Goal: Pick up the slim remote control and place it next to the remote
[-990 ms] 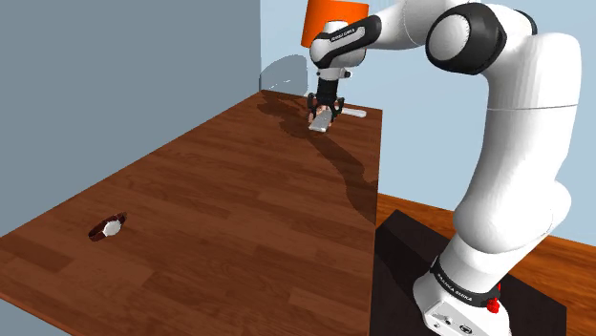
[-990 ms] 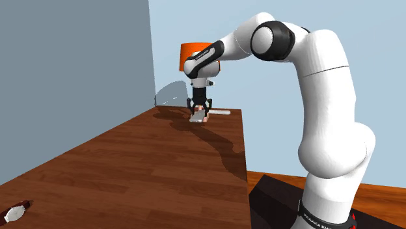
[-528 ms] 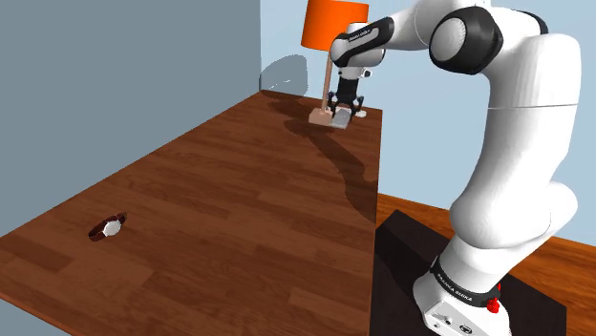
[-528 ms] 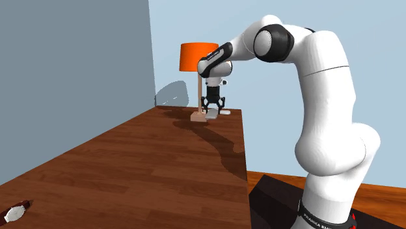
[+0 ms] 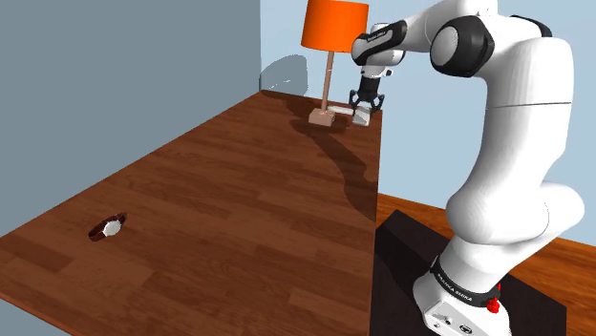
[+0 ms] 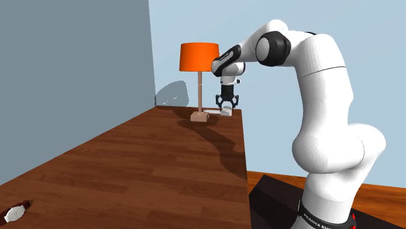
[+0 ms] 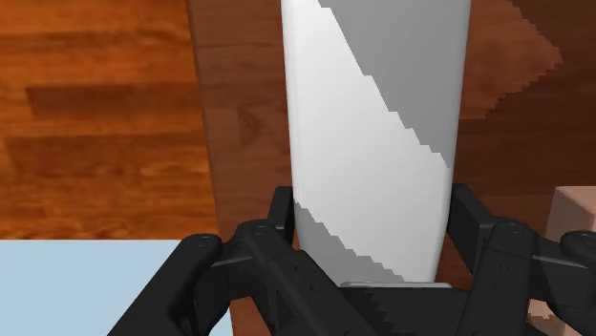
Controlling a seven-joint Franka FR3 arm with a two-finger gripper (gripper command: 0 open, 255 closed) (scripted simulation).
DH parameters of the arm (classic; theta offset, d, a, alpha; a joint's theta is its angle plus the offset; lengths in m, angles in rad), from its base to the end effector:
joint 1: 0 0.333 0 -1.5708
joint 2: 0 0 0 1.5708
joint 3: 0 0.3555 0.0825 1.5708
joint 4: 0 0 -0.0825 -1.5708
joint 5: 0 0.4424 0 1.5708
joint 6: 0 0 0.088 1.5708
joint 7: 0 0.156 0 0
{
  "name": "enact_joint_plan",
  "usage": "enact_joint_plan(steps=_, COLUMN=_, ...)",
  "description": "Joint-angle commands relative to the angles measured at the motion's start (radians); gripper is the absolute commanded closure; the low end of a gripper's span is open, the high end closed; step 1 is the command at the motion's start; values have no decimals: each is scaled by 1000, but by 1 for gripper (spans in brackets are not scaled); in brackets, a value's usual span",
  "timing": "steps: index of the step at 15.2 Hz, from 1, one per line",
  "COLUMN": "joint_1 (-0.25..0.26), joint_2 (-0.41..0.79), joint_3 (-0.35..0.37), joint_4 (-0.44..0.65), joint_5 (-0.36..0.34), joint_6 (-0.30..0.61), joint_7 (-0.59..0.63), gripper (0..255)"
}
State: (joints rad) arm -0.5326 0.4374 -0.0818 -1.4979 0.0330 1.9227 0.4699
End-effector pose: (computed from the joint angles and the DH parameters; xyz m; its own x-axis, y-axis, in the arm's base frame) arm 0.6226 -0.4254 0.3832 0.4639 -0.8859 -0.0082 -0.8858 -0.4639 0.0084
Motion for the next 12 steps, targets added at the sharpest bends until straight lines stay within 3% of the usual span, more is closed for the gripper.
enact_joint_plan(steps=1, joint_1=-28, joint_2=29, joint_3=-9, joint_4=43, joint_5=6, joint_6=-13, joint_7=-38, gripper=255)
enact_joint_plan(steps=7, joint_1=-130, joint_2=143, joint_3=-35, joint_4=222, joint_5=28, joint_6=-80, joint_7=-160, gripper=255)
enact_joint_plan(steps=12, joint_1=-129, joint_2=154, joint_3=-33, joint_4=172, joint_5=29, joint_6=-19, joint_7=-161, gripper=255)
